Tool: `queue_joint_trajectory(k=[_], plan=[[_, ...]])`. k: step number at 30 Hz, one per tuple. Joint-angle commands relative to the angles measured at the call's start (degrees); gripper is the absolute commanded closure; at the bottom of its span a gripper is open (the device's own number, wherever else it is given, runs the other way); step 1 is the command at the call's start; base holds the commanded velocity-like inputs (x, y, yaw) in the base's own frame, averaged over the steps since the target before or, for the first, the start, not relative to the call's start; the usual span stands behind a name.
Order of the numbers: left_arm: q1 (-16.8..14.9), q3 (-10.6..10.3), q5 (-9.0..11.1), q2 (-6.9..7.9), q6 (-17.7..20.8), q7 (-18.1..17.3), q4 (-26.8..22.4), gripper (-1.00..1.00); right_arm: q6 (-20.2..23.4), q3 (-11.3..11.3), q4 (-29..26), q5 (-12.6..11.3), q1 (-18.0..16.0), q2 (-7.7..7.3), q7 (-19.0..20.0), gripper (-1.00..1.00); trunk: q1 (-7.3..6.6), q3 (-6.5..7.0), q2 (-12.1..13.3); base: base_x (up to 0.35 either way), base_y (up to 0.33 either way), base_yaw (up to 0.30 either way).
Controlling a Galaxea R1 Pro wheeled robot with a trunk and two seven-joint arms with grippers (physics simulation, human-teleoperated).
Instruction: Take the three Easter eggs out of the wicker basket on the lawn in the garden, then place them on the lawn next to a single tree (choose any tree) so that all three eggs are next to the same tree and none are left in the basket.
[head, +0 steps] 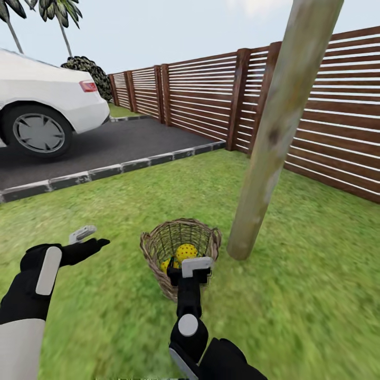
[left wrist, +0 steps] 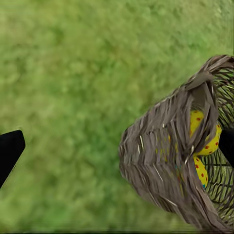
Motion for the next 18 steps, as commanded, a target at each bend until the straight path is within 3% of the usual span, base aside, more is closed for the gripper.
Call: queue_joint_trajectory(k=[1,2,4,5,8,9,13,18], plan=[[0.0,-0.5,0.4,0.0,0.3,0.4,0.0,-1.0,1.4,0.1,0.2,-1.2,-1.0,-0.01,-0.4,-1.0,-0.01,-0.12,0.0,0.0,0.0,0.252],[-0.1,-1.0,0.4,0.0,0.3,0.4,0.1,-1.0,2.9,0.1,0.4,-3.0,-1.9,-0.04,-0.4,-1.0,-0.01,-0.18,0.0,0.0,0.0,0.247],[0.0,-1.6,0.4,0.0,0.3,0.4,0.1,-1.0,8.0,-0.3,0.6,-9.5,-4.4,-0.16,-0.2,-1.0,-0.01,-0.31,0.0,0.0,0.0,0.236],[-0.1,-1.8,0.4,0.0,0.3,0.4,0.2,-1.0,12.9,-1.3,0.7,-16.3,-6.8,-0.25,0.5,-1.0,-0.01,-0.38,0.0,0.0,0.0,0.219],[0.0,-1.9,0.4,0.0,0.3,0.4,0.2,-1.0,22.2,-5.0,1.4,-31.5,-11.2,-0.45,4.4,-1.0,-0.01,-0.59,0.0,0.0,0.0,0.208],[-0.1,-2.0,0.4,0.0,0.3,0.4,0.2,-1.0,23.5,-6.0,2.0,-33.5,-12.1,-0.53,5.1,-1.0,-0.01,-0.66,0.0,0.0,0.0,0.199],[0.0,-2.0,0.4,0.0,0.2,0.4,0.3,-1.0,25.4,-10.0,5.1,-36.5,-15.3,-0.82,6.1,-1.0,-0.01,-0.97,0.0,0.0,0.0,0.185],[0.0,-2.0,0.3,0.15,0.1,0.5,0.3,-1.0,25.9,-11.4,5.6,-35.6,-16.5,-0.88,6.1,-1.0,-0.01,-1.37,0.0,0.072,0.0,0.173]])
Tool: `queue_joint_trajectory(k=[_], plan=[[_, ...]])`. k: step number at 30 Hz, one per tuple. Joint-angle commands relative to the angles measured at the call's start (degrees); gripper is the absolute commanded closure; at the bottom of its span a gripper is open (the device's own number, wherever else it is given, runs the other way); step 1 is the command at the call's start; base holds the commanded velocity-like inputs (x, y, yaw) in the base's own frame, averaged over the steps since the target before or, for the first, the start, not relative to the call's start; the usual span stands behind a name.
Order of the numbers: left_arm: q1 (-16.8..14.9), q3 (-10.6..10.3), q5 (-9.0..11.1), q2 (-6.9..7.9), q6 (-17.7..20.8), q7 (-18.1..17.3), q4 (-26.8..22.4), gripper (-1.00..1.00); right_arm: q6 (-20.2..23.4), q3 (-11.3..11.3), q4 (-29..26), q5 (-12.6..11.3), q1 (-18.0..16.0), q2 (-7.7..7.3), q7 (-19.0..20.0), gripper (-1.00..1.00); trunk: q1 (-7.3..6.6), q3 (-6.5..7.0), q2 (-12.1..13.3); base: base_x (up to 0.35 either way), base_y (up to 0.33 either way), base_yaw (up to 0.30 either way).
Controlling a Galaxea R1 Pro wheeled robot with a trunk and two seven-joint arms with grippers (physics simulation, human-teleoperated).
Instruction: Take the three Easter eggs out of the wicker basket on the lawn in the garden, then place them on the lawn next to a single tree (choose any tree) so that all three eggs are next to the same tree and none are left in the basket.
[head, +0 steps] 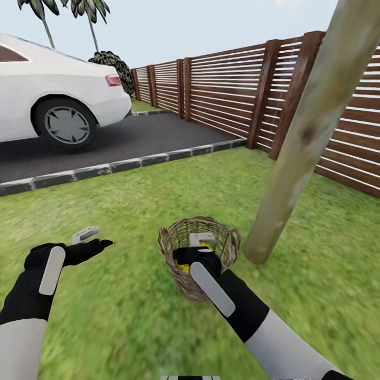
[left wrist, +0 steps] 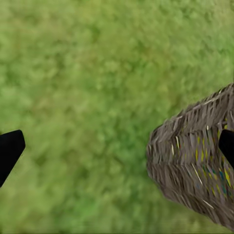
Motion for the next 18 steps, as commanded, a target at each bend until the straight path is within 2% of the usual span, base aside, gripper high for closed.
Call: queue_joint_trajectory(k=[1,6,10,13,18], plan=[[0.0,0.0,0.5,0.04,0.2,0.4,0.0,-1.0,0.1,0.0,-0.2,0.1,-0.2,-0.01,-0.6,-1.0,0.01,-0.14,0.0,0.25,0.0,0.171],[-0.1,-0.6,0.5,-0.02,0.2,0.3,-0.1,-1.0,0.1,0.0,-1.5,2.6,-0.3,-0.3,-1.0,-1.0,0.01,-0.49,0.0,0.306,0.0,0.161],[-0.1,-2.3,0.5,-0.05,0.2,0.4,-0.1,-1.0,0.0,0.0,-2.2,2.9,-0.3,-1.53,-1.3,-1.0,0.01,-0.57,0.0,0.329,0.0,0.044],[-0.1,-2.9,0.5,-0.06,0.2,0.4,-0.1,-1.0,0.0,0.3,-2.3,2.9,-0.3,-3.1,-1.2,-1.0,0.01,-0.57,0.0,0.331,0.0,0.006],[-0.1,-3.0,0.4,-0.06,0.2,0.4,-0.1,-1.0,0.2,0.6,-2.3,2.9,-0.3,-3.42,-1.0,-1.0,0.01,-0.58,0.0,0.316,0.0,0.001]])
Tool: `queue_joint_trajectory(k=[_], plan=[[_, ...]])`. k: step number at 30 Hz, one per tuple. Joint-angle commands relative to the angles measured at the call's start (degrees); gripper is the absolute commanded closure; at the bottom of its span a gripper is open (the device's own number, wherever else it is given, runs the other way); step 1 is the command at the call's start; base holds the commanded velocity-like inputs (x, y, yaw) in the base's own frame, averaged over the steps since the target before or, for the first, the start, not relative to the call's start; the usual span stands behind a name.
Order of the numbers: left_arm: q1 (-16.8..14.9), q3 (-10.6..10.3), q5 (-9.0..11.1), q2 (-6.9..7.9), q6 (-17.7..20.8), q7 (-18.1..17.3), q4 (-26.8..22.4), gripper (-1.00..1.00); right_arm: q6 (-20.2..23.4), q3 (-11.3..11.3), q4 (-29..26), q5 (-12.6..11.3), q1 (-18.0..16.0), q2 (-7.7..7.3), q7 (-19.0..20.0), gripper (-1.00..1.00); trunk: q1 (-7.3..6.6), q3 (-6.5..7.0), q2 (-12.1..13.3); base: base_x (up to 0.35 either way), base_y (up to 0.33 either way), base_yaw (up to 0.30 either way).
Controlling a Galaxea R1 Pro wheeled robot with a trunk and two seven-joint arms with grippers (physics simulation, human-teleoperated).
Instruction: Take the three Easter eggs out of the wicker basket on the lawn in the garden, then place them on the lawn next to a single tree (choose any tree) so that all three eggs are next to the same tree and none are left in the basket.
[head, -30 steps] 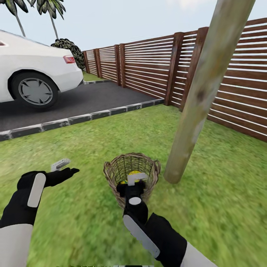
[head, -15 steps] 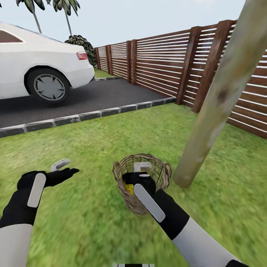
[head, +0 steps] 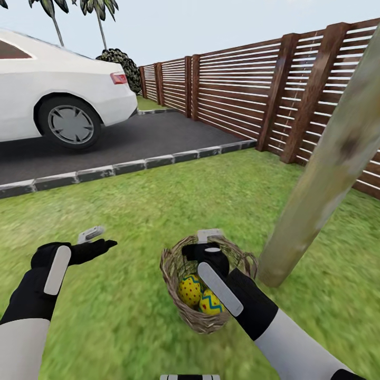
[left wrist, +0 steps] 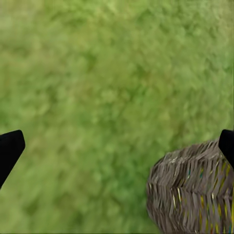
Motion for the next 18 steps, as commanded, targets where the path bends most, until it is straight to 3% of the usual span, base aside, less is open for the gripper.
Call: queue_joint_trajectory(k=[1,6,12,18], plan=[[0.0,0.0,0.5,-0.03,0.3,0.3,-0.1,-1.0,0.2,0.1,-0.1,-0.5,-0.1,-0.01,-0.6,-1.0,0.02,-0.05,0.0,0.163,0.0,0.0],[0.0,-0.9,0.7,-0.23,0.3,0.3,-0.1,-1.0,3.5,0.2,-0.8,-0.9,-0.1,0.02,-0.6,-1.0,0.02,-0.05,0.0,0.036,0.0,0.0],[0.0,-1.5,0.7,-0.49,0.3,0.3,-0.1,-1.0,15.8,-0.3,-2.4,-1.0,-0.1,0.13,-0.4,-1.0,0.02,-0.05,0.0,0.003,0.0,0.0],[0.0,-1.6,0.7,-0.6,0.3,0.3,-0.4,-1.0,17.6,-0.2,-1.8,-1.3,0.1,-0.07,-0.1,-1.0,0.02,-0.05,0.0,0.0,0.0,0.0]])
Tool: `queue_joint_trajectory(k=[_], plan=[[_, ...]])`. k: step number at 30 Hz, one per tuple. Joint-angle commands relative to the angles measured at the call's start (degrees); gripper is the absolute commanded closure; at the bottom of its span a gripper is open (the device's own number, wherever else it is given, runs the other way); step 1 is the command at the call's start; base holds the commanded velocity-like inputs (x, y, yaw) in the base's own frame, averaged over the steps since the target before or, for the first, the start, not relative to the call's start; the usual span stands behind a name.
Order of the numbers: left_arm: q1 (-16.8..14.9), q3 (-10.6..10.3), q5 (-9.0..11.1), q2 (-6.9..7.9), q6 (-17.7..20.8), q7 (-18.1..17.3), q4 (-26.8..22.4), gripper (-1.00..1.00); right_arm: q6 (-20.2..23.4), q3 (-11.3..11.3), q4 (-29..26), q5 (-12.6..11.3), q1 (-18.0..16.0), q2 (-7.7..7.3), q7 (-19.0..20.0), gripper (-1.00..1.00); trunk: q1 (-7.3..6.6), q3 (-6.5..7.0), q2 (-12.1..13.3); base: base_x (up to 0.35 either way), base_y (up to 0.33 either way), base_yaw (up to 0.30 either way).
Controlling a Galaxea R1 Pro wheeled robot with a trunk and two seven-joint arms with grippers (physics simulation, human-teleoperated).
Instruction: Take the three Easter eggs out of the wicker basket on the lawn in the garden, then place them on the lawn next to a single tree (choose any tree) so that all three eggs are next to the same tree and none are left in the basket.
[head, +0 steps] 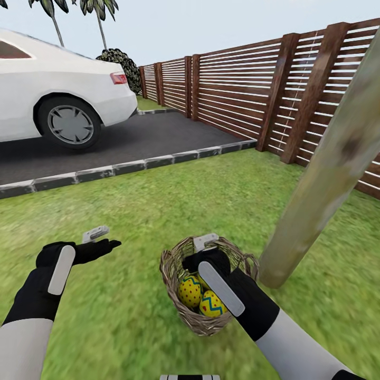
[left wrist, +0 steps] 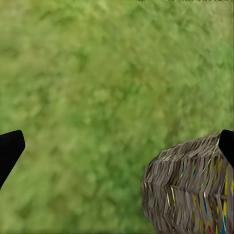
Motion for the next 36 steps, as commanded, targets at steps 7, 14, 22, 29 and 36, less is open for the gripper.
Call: queue_joint_trajectory(k=[7,14,22,29,36], plan=[[0.0,0.0,0.5,0.0,0.3,0.4,0.0,-1.0,-0.5,-0.1,0.8,-0.4,0.3,-0.1,-0.6,-1.0,-0.01,-0.05,0.0,0.0,0.0,0.0],[0.0,0.0,0.5,0.0,0.2,0.4,0.2,-1.0,-2.2,-0.2,4.0,-0.3,0.7,-0.27,-0.5,-1.0,-0.01,-0.05,0.0,0.132,0.0,0.0],[0.0,0.0,0.5,0.0,0.2,0.4,0.3,-1.0,-6.6,-0.1,11.8,-0.4,0.7,-0.16,-0.3,-1.0,-0.01,-0.05,0.0,0.132,0.0,0.0],[0.0,0.0,0.5,0.06,0.3,0.4,0.3,-1.0,-8.3,-0.1,12.7,-0.3,2.0,-0.24,-0.4,-1.0,-0.01,-0.05,0.0,0.004,0.0,0.0],[0.0,0.0,0.5,0.08,0.3,0.4,0.2,-1.0,-19.5,0.0,14.4,-0.1,4.1,-0.1,-0.4,-1.0,-0.01,-0.05,0.0,0.0,0.0,0.0]])
